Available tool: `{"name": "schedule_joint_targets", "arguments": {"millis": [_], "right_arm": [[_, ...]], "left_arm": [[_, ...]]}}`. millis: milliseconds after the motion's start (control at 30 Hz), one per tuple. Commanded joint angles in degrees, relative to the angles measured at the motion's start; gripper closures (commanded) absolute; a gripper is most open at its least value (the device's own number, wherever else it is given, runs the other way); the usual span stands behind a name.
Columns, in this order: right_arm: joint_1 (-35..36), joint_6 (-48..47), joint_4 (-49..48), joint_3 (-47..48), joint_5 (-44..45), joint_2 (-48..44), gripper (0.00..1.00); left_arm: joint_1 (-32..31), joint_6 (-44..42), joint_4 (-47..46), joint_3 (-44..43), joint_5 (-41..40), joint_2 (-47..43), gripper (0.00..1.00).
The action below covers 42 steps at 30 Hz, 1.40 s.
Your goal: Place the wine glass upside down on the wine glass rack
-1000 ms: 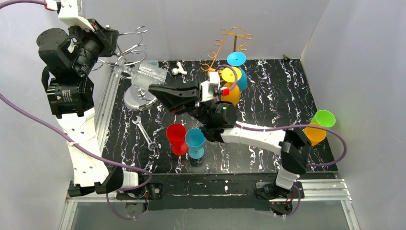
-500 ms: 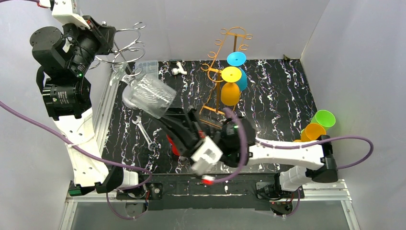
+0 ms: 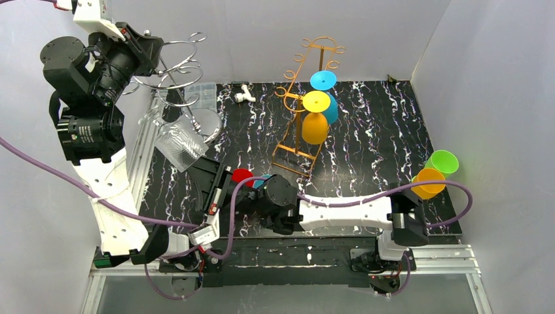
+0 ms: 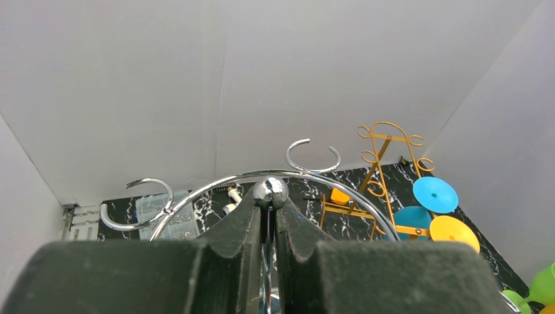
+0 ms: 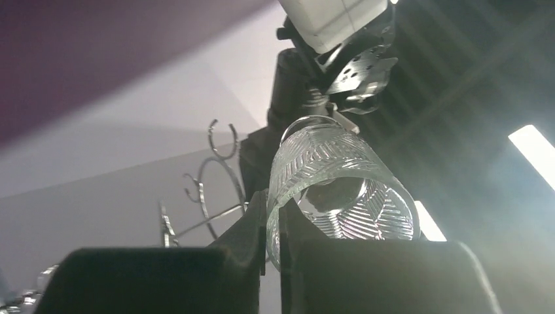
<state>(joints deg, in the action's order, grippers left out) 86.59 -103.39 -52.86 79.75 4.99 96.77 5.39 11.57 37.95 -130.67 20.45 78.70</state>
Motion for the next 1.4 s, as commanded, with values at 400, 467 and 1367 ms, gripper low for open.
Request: {"name": "schedule_joint_targets", "arguments": {"millis": [400, 467, 1367], "right_arm": [[-9.0, -21.3, -30.3, 8.7, 3.4, 9.0, 0.99], [-9.0, -21.3, -30.9, 8.9, 2.8, 8.9, 0.99], [-12.5, -17.1, -30.3, 2.6, 1.7, 3.5, 0.99]], "left_arm": [[-0.2, 1.7, -10.8, -4.9, 4.0, -2.4, 1.00], [-0.2, 1.8, -10.8, -4.6, 4.2, -2.6, 1.00], [-0.2, 2.1, -12.3, -4.2, 5.1, -1.9, 1.00]]}}
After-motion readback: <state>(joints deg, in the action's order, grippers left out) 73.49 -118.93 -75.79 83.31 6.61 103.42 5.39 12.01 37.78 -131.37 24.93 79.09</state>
